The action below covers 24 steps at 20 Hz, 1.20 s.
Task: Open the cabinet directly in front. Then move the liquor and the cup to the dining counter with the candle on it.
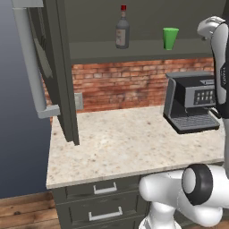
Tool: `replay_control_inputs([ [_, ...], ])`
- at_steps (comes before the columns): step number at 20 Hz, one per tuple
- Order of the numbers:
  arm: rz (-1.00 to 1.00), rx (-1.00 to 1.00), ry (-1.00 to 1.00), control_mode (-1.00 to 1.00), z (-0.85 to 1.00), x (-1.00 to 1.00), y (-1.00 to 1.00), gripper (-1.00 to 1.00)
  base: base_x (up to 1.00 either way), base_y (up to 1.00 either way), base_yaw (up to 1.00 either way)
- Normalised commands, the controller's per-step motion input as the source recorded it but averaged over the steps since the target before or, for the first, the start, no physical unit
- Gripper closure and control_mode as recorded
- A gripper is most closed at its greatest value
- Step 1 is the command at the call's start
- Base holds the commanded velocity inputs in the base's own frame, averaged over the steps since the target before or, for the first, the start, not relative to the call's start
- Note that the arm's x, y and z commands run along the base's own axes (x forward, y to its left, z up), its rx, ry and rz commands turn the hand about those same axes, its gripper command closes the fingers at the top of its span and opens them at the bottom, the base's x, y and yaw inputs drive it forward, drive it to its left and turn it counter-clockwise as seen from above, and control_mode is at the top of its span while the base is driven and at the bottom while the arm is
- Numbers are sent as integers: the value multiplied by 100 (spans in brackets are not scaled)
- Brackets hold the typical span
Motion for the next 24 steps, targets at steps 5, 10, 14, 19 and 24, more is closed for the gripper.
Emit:
replay_control_inputs([
  [5,0,0,-9,-100,-1,3,0,-100,0,0,0],
  [10,0,0,3,-100,1,21,0,-100,0,0,0],
  [14,0,1,6,-100,27,31,0,-100,0,0,0],
  [19,0,1,3,-100,19,33,0,-100,0,0,0],
  [24,0,0,0,-100,1,47,0,-100,0,0,0],
])
